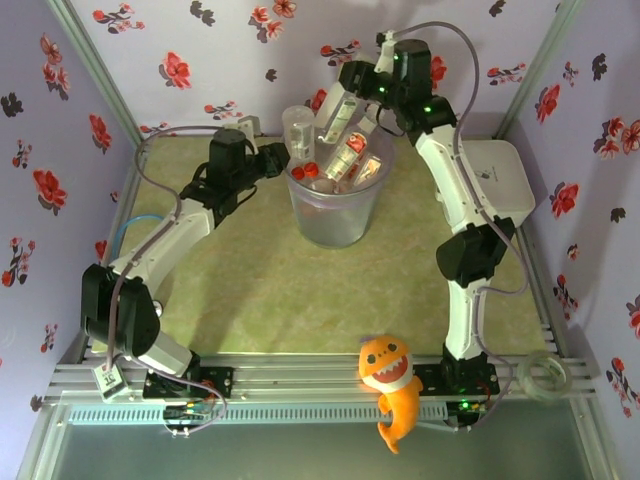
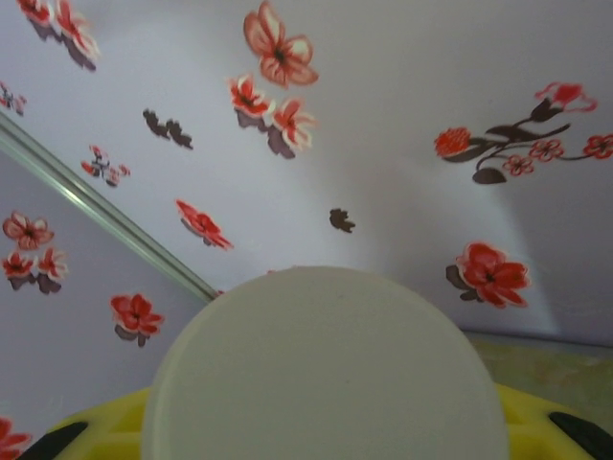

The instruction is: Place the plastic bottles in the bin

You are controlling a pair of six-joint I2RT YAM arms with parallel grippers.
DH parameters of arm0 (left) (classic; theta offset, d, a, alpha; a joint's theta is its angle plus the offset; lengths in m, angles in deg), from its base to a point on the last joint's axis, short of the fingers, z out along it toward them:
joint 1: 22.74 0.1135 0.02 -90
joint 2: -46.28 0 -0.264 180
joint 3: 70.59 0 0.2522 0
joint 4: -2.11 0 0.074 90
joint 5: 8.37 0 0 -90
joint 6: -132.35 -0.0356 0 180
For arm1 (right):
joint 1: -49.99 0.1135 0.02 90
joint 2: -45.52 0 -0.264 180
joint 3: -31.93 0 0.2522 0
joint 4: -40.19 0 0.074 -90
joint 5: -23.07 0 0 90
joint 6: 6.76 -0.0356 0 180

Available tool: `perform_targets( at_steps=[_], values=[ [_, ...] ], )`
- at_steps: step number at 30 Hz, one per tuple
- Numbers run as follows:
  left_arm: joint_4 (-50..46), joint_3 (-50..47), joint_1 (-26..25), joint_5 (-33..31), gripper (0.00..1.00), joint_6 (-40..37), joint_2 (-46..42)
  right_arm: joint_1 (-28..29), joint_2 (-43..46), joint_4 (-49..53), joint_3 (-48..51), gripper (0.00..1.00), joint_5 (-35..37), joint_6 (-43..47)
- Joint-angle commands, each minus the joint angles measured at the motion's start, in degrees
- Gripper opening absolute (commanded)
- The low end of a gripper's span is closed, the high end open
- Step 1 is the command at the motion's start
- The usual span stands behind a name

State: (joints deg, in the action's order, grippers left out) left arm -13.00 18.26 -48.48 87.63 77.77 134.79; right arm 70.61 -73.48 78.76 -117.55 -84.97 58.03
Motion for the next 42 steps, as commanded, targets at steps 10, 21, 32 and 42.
perform_targets(
  at_steps=[10, 21, 32, 42],
  values=[
    [-0.7, 2.9, -0.5, -0.6, 0.27, -1.6, 3.0, 4.0, -3.5, 5.8, -2.2, 0.27, 5.2, 9.2],
    [-0.2, 3.5, -0.6, -0.5, 0.25, -1.4, 3.7, 6.5, -4.4, 9.6, 3.8, 0.27, 4.8, 10.8],
    [0.1, 3.7, -0.7, -0.6, 0.24, -1.1, 3.4, 10.3, -2.7, 10.5, 14.5, 0.27, 9.8, 14.7],
    [-0.2, 4.0, -0.6, -0.5, 0.24, -1.5, 2.8, 8.6, 0.7, 8.8, 15.2, 0.37, 5.2, 9.6]
  ],
)
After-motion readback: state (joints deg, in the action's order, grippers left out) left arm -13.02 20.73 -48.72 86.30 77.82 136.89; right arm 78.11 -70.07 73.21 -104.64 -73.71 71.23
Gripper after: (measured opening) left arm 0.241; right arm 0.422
